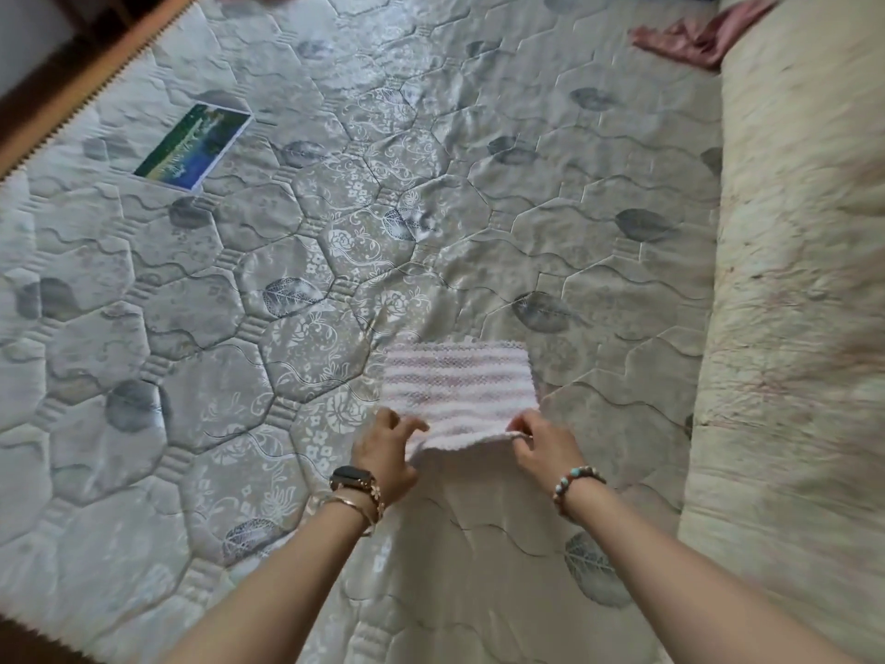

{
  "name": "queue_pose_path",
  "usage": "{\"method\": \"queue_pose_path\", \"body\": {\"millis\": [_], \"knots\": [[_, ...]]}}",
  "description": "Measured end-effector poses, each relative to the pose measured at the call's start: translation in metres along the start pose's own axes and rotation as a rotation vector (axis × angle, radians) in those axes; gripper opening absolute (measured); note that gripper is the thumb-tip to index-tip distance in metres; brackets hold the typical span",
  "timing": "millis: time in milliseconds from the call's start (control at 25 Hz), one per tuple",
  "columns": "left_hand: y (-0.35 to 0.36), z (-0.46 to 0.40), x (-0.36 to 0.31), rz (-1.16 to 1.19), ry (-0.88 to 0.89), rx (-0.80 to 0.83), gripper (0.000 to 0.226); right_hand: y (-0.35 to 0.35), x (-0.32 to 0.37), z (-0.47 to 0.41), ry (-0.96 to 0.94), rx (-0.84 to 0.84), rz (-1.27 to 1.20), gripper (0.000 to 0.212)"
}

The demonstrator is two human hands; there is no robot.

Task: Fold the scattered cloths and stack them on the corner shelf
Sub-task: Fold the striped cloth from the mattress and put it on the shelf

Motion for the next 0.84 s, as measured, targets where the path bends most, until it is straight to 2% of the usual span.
{"method": "queue_pose_path", "body": {"millis": [80, 160, 200, 320, 480, 560, 680, 760, 840], "knots": [[0.041, 0.028, 0.025, -0.074, -0.025, 0.072, 0.021, 0.049, -0.025, 0.020, 0.045, 0.152, 0.048, 0.024], [0.069, 0.051, 0.039, -0.140, -0.005, 0.099, 0.013, 0.083, -0.042, 0.040, 0.073, 0.263, 0.071, 0.027], [0.076, 0.058, 0.043, -0.158, -0.011, 0.107, 0.012, 0.092, -0.047, 0.046, 0.082, 0.283, 0.077, 0.027], [0.082, 0.064, 0.039, -0.178, 0.025, 0.078, 0.036, 0.096, -0.052, 0.048, 0.076, 0.261, 0.069, 0.026], [0.082, 0.051, 0.034, -0.253, 0.171, 0.035, 0.018, 0.087, -0.054, 0.043, 0.040, 0.283, 0.170, 0.033], [0.084, 0.043, 0.036, -0.266, 0.166, 0.101, 0.025, 0.084, -0.059, 0.044, 0.043, 0.304, 0.248, 0.027], [0.073, 0.043, 0.027, -0.251, 0.189, 0.062, 0.027, 0.083, -0.067, 0.050, 0.063, 0.335, 0.318, 0.022], [0.066, 0.050, 0.015, -0.206, 0.221, 0.112, 0.013, 0.082, -0.074, 0.055, 0.092, 0.388, 0.373, 0.024], [0.070, 0.057, 0.015, -0.148, 0.140, 0.251, 0.021, 0.085, -0.080, 0.064, 0.126, 0.497, 0.440, 0.028]]}}
Point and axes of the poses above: each hand's wrist, its own z-axis away from the middle knuckle, its own y-axis out of the palm, x = y × z, the point moved 5 cm from there along -z, towards the middle knuckle, and after that the axes turned 5 degrees about z, right-handed, at the moved point
